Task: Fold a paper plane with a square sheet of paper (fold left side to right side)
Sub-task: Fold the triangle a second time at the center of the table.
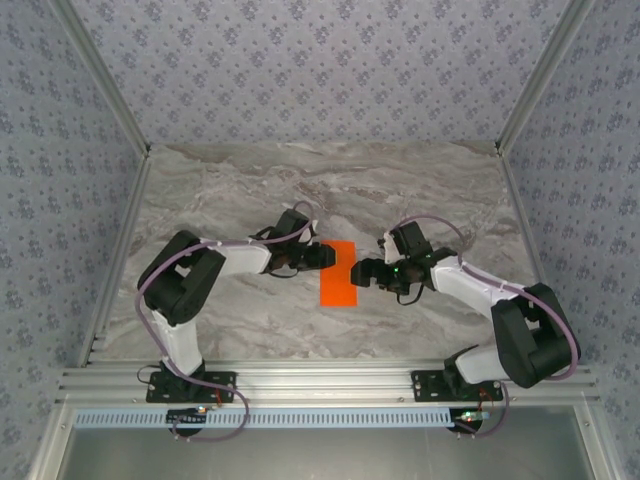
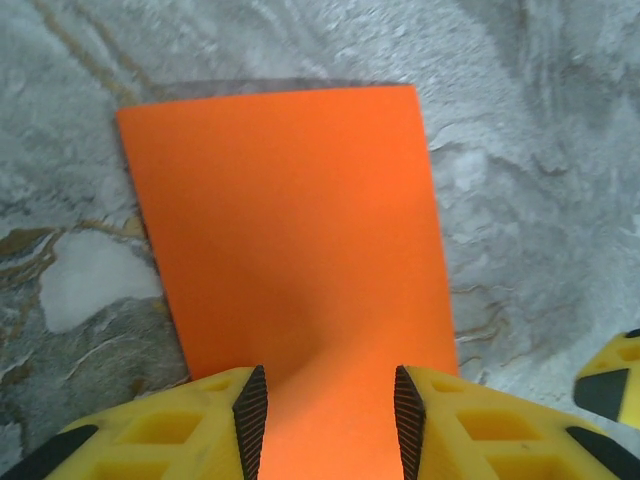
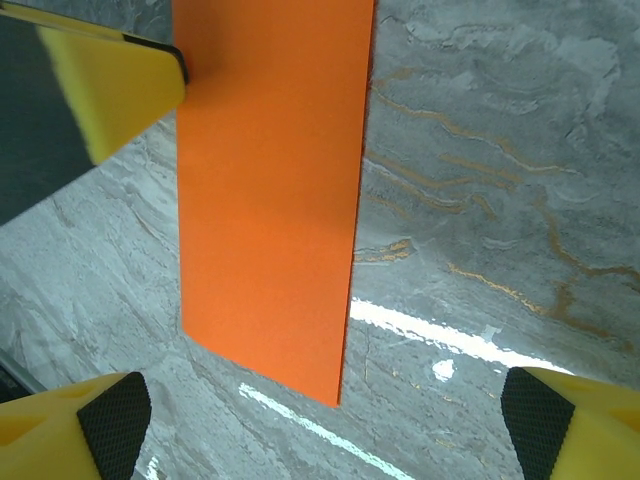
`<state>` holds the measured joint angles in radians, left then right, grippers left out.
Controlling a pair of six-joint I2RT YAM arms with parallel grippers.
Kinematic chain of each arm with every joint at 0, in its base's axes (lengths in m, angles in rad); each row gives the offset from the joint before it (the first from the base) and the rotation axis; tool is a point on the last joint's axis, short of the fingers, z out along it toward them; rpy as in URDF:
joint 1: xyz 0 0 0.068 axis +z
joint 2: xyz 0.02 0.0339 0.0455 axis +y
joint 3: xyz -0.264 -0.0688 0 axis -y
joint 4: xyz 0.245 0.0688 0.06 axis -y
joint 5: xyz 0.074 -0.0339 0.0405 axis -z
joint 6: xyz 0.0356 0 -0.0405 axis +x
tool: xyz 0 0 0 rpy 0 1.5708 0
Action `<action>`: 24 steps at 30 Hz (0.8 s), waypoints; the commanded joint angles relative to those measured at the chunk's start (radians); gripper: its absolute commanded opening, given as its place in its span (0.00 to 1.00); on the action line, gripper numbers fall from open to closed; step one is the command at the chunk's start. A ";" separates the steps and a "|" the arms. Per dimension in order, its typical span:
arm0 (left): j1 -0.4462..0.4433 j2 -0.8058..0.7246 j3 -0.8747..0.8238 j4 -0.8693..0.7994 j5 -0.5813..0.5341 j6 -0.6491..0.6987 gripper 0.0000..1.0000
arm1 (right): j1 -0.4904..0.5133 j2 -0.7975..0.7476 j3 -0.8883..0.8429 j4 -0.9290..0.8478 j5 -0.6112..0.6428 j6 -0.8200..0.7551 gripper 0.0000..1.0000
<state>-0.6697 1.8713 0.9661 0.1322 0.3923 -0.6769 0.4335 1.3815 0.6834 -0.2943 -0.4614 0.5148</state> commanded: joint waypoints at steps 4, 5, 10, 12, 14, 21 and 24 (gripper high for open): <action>-0.004 0.008 -0.010 -0.028 -0.035 0.017 0.40 | -0.009 0.005 -0.012 0.045 -0.102 0.025 0.94; -0.004 0.008 -0.017 -0.025 -0.036 0.015 0.40 | -0.008 0.012 -0.012 0.054 -0.113 0.033 0.94; -0.004 0.002 -0.039 -0.011 -0.036 0.009 0.40 | -0.002 0.069 -0.010 0.110 -0.182 0.078 0.87; -0.005 0.000 -0.042 -0.008 -0.036 0.009 0.39 | 0.004 0.097 -0.006 0.122 -0.193 0.101 0.86; -0.006 0.000 -0.045 -0.006 -0.037 0.008 0.39 | 0.006 0.124 -0.003 0.139 -0.207 0.106 0.84; -0.008 0.000 -0.042 -0.003 -0.035 0.008 0.39 | 0.020 0.177 0.004 0.186 -0.222 0.158 0.80; -0.009 -0.001 -0.042 -0.003 -0.035 0.007 0.39 | 0.026 0.197 0.003 0.208 -0.232 0.173 0.78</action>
<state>-0.6701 1.8671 0.9459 0.1635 0.3775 -0.6746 0.4519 1.5578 0.6788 -0.1139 -0.6613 0.6540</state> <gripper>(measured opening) 0.392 0.781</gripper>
